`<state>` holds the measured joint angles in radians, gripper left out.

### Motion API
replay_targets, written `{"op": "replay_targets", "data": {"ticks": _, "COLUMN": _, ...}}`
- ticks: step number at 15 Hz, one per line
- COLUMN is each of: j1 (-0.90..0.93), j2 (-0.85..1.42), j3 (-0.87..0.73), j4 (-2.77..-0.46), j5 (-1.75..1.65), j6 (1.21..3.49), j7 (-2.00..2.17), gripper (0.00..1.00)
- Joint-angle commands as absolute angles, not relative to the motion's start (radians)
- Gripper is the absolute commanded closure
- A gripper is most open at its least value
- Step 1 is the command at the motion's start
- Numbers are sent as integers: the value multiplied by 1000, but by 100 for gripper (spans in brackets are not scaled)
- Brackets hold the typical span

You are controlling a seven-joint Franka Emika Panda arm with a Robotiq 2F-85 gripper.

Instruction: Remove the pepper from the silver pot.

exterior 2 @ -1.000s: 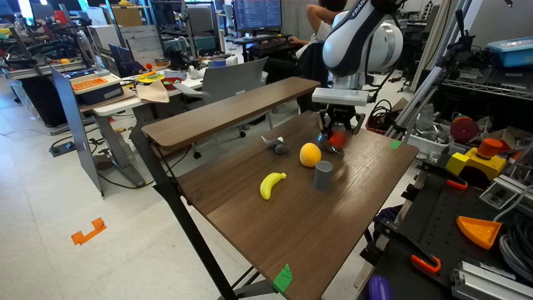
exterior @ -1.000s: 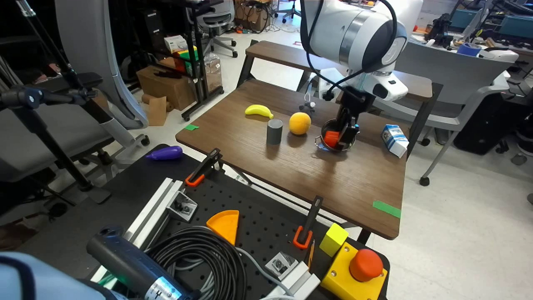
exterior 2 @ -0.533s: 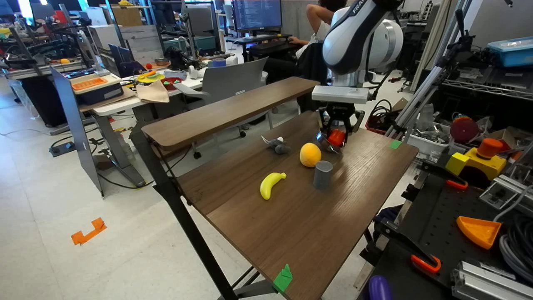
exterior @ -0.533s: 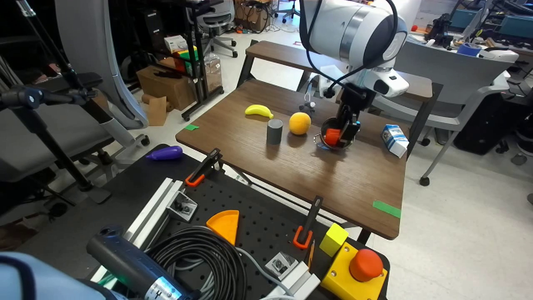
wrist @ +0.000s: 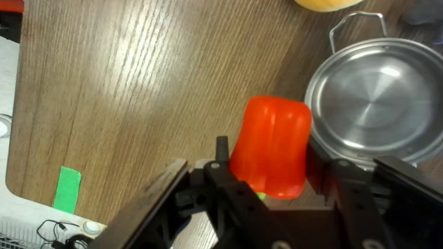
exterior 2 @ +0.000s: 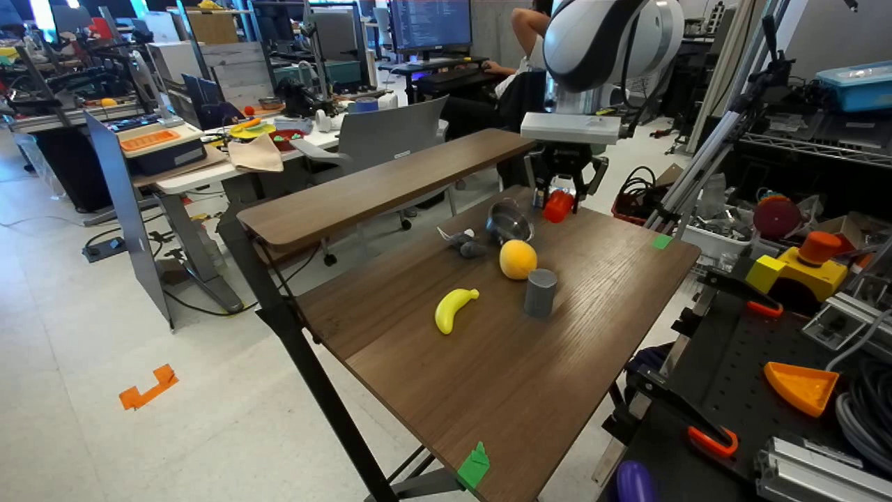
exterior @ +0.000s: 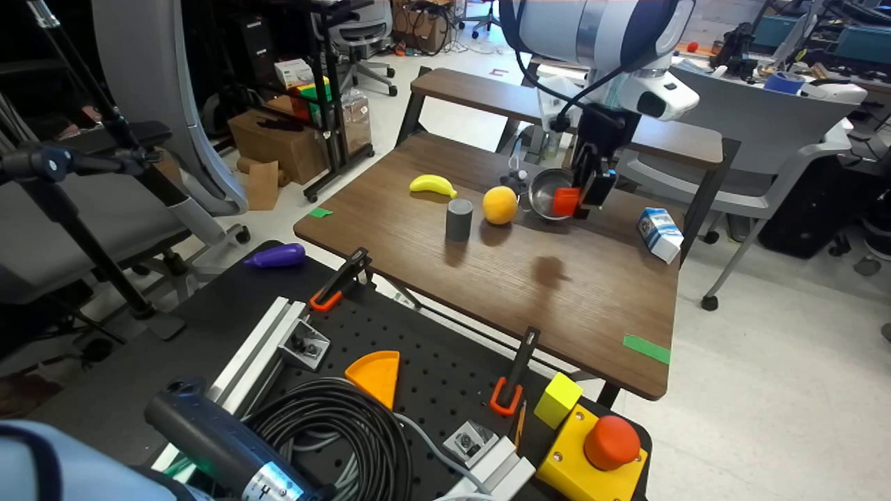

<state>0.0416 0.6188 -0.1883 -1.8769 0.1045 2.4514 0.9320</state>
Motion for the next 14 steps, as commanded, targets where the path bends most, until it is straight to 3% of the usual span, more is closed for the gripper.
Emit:
{"op": "replay_targets", "data": {"ticks": 1, "j1": 61, "j2": 564, "j3": -203, "j4": -1914, "j5": 64, "j6": 2425, "j7": 943, "gripper": 72}}
{"op": "replay_targets", "data": {"ticks": 14, "j1": 78, "j2": 568, "j3": -196, "j4": -1926, "j5": 12, "j6": 2318, "j7": 945, "gripper": 72}}
